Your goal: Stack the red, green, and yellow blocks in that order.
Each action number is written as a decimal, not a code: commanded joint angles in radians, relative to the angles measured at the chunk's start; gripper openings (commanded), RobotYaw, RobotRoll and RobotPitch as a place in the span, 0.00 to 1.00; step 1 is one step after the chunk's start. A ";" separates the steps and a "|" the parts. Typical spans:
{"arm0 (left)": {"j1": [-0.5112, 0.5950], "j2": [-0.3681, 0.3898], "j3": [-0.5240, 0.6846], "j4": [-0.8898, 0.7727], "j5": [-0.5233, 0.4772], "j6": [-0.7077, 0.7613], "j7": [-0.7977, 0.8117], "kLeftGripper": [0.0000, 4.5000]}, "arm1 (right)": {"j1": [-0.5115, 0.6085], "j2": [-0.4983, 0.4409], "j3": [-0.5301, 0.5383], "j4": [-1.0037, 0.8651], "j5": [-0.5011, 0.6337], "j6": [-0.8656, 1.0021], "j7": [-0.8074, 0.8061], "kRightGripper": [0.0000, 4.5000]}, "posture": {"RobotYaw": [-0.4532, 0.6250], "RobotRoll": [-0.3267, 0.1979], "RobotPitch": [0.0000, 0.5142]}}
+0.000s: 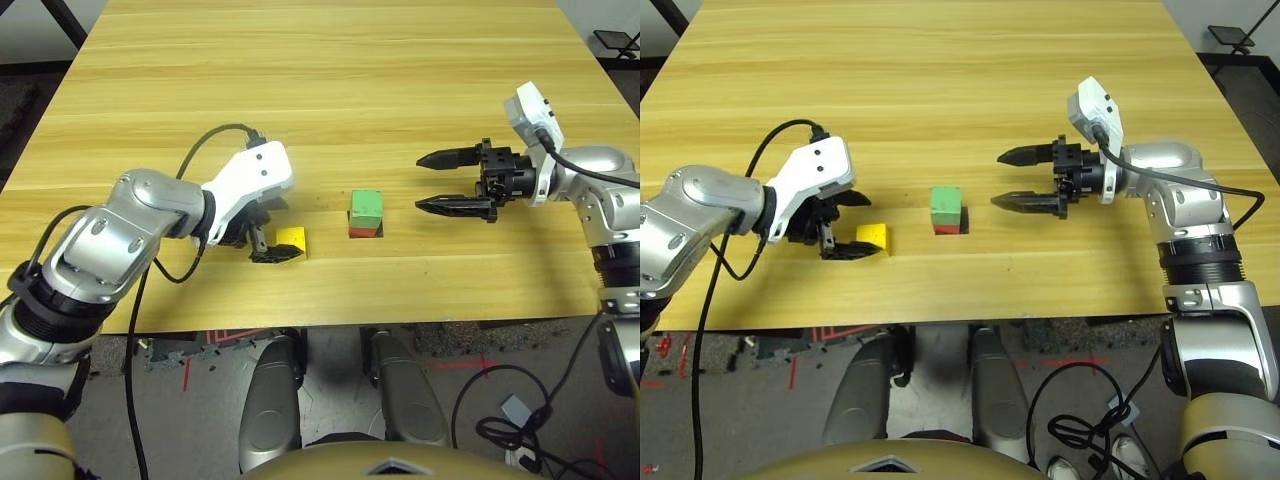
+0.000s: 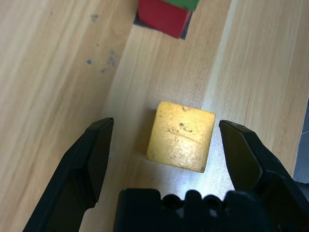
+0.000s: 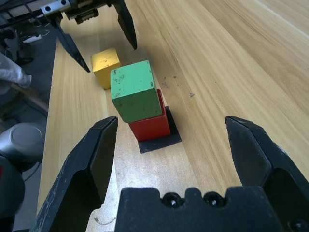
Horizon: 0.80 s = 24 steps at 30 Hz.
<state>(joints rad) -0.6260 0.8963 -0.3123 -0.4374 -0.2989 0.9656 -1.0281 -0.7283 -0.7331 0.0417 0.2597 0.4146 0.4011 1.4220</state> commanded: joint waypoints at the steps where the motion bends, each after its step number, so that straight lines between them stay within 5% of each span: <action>1: 0.035 0.022 -0.022 -0.008 0.006 -0.007 -0.005 0.99 | 0.009 -0.017 -0.003 -0.006 -0.002 0.006 0.009 1.00 | 0.52 0.70 0.47; 7: 0.075 0.057 -0.042 0.019 0.043 -0.061 -0.011 0.96 | 0.008 -0.017 -0.005 -0.009 -0.001 0.011 0.004 1.00 | 0.52 0.70 0.47; 13: 0.076 0.041 -0.036 0.025 0.042 -0.061 -0.009 0.57 | 0.007 -0.013 -0.008 -0.007 -0.002 0.009 0.000 1.00 | 0.52 0.70 0.46; 20: 0.044 -0.013 -0.016 -0.048 -0.022 0.040 0.006 0.01 | 0.007 -0.011 -0.010 -0.001 -0.003 0.005 -0.006 1.00 | 0.52 0.71 0.45; 24: -0.011 -0.019 -0.012 -0.043 -0.035 0.050 0.003 0.01 | 0.006 -0.006 -0.010 0.003 -0.003 0.002 -0.009 1.00 | 0.52 0.72 0.44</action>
<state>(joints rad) -0.6251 0.8758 -0.3315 -0.4665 -0.3225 1.0048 -1.0243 -0.7277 -0.7347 0.0385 0.2596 0.4145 0.4060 1.4164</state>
